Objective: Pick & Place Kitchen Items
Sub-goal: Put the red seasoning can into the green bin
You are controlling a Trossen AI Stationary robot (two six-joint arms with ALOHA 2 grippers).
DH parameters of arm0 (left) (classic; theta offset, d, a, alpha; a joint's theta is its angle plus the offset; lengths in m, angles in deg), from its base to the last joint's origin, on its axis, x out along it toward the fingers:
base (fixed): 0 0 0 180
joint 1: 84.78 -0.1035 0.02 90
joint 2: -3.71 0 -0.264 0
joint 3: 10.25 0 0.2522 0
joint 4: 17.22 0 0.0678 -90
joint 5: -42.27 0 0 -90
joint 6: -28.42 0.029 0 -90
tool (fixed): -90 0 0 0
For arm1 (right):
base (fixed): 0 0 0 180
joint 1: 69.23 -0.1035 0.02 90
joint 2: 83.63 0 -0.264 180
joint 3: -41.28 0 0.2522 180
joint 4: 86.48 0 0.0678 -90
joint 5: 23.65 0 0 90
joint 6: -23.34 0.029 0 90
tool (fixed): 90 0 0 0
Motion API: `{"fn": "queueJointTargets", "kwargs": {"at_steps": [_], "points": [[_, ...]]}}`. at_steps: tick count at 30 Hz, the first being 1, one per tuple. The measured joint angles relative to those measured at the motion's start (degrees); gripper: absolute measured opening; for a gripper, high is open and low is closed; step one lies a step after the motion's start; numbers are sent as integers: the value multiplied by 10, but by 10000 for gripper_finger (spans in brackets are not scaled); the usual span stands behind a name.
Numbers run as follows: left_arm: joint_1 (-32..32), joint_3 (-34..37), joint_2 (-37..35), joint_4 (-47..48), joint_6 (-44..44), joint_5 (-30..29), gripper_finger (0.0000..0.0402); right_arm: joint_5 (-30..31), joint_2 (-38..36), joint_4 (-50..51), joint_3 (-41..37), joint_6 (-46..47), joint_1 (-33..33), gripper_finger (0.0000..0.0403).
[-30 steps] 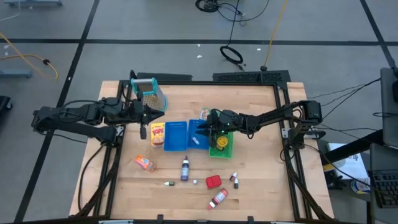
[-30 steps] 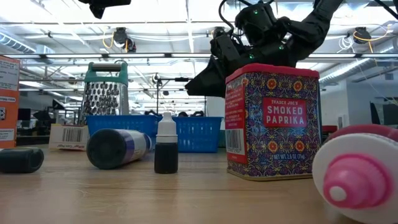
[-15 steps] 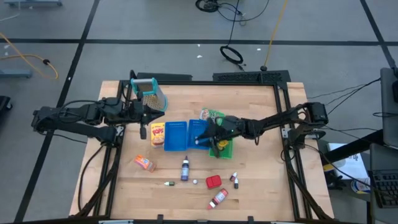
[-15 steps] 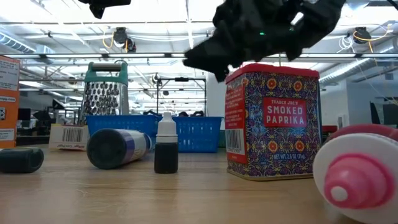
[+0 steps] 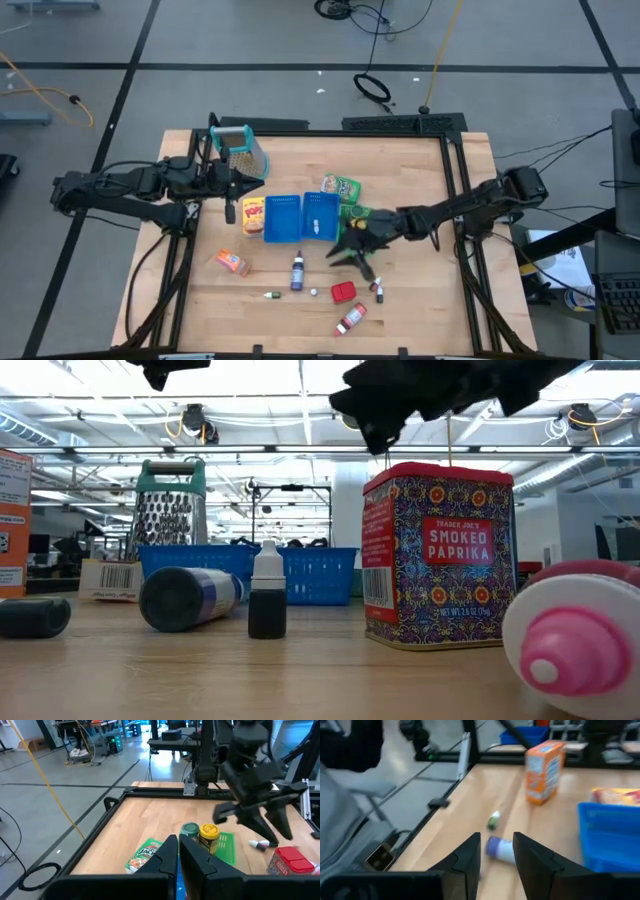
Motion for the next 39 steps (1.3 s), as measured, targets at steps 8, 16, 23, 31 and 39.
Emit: {"fn": "queueJointTargets", "kwargs": {"at_steps": [8, 16, 23, 31, 39], "points": [[0, 0, 0, 0, -2, 0, 21, 0, 0, 25, 0, 14, -72, 109], [0, 0, 0, 0, -17, 0, 21, 3, 0, 83, 0, 49, -136, 109], [0, 0, 0, 0, -19, 0, 21, 49, 0, 134, 0, 115, -178, 109], [0, 0, 0, 0, -19, 0, 21, 133, 0, 187, 0, 177, -210, 109], [0, 0, 0, 0, -19, 0, 21, 151, 0, 211, 0, 228, -226, 121]]}}
